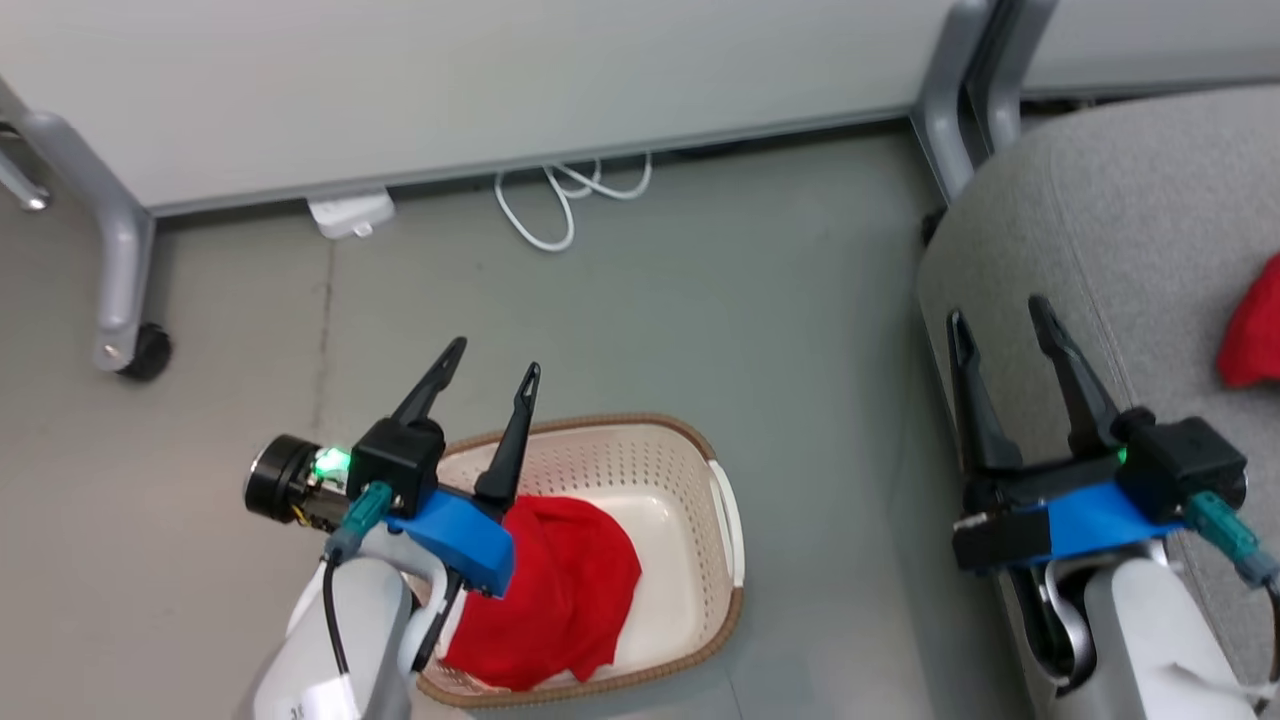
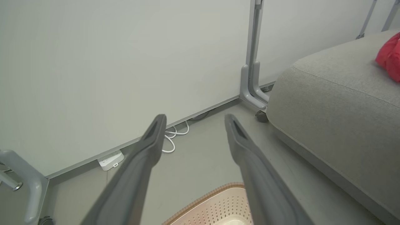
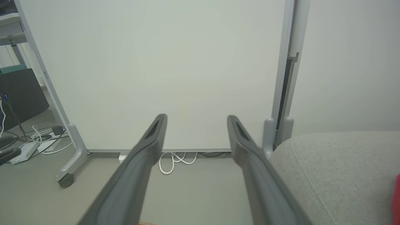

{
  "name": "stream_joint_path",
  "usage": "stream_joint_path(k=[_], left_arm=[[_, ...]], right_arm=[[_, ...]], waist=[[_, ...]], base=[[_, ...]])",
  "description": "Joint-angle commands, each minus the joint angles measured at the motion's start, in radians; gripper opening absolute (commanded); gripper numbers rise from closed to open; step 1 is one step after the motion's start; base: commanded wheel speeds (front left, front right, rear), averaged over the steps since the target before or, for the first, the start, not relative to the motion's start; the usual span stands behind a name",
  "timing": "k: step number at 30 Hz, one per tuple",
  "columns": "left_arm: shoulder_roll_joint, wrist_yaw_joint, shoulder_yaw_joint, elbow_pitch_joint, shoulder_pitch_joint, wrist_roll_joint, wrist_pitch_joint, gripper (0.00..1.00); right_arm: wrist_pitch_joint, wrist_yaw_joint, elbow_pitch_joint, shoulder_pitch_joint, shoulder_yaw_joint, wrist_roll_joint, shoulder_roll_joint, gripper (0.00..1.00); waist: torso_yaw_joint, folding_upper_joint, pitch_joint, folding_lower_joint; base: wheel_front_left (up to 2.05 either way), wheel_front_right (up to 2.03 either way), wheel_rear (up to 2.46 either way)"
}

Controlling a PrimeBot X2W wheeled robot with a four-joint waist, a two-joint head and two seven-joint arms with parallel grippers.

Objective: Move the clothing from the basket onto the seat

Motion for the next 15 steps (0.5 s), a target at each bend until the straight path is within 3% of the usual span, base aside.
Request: stream_joint_path(k=[1,15], left_arm=[[0.015,-0.001,-0.015,0.018,-0.031,-0.009,-0.003,1.0],[0.148,-0.001,-0.27,0.26,-0.289,-0.063,-0.003,1.0]], right_arm=[[-0.003,0.0,-0.009,-0.034,0.006,-0.004,-0.002,1.0],[-0.004,0.0,-0.078,-0.225,0.061,-0.009,0.011,1.0]], waist=[[-0.055,0.0,0.079,-0.0002],[-0.182,0.0,0.378,-0.0002]], base=[[0.0,0.0,0.0],[0.0,0.0,0.0]])
